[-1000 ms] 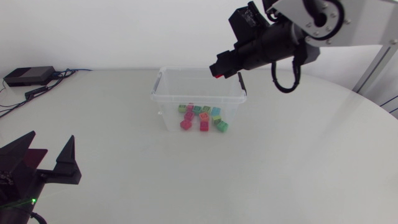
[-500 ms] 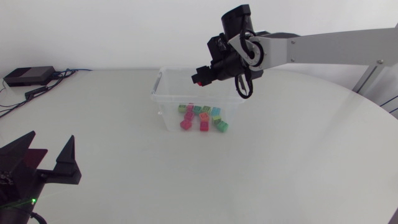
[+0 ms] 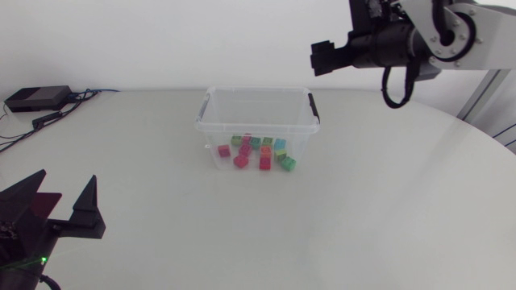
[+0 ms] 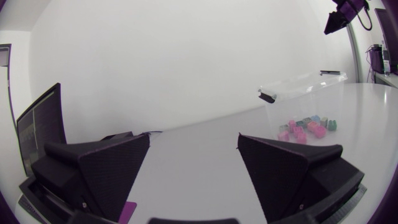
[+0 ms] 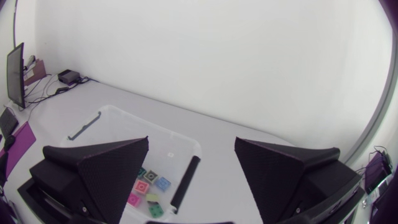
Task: Pick up the duplo bricks and place them in the container
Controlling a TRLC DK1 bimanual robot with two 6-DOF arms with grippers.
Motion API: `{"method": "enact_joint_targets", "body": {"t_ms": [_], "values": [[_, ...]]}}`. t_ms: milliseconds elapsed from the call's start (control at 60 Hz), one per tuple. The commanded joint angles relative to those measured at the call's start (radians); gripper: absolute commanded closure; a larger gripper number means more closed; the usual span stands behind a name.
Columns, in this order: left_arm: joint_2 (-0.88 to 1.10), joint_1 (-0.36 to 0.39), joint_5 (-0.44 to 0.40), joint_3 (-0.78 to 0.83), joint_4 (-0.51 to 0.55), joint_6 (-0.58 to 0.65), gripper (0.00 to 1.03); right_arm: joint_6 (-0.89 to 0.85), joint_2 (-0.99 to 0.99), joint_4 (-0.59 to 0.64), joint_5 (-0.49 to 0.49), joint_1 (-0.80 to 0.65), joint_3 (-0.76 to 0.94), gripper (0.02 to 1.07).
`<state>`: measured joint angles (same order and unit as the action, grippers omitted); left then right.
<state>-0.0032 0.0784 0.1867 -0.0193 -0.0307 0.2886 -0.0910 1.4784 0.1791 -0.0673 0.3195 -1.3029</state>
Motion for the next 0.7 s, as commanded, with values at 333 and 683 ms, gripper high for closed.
{"method": "enact_joint_targets", "body": {"t_ms": [333, 683], "values": [[-0.011, 0.029, -0.01, 0.022, -0.008, -0.055, 0.05, -0.079, -0.308, -0.023, -0.025, -0.123, 0.283, 0.06], [-0.012, -0.164, -0.009, 0.024, -0.012, -0.218, 0.05, -0.13, -0.57, -0.105, -0.028, -0.166, 0.537, 0.06]]}}
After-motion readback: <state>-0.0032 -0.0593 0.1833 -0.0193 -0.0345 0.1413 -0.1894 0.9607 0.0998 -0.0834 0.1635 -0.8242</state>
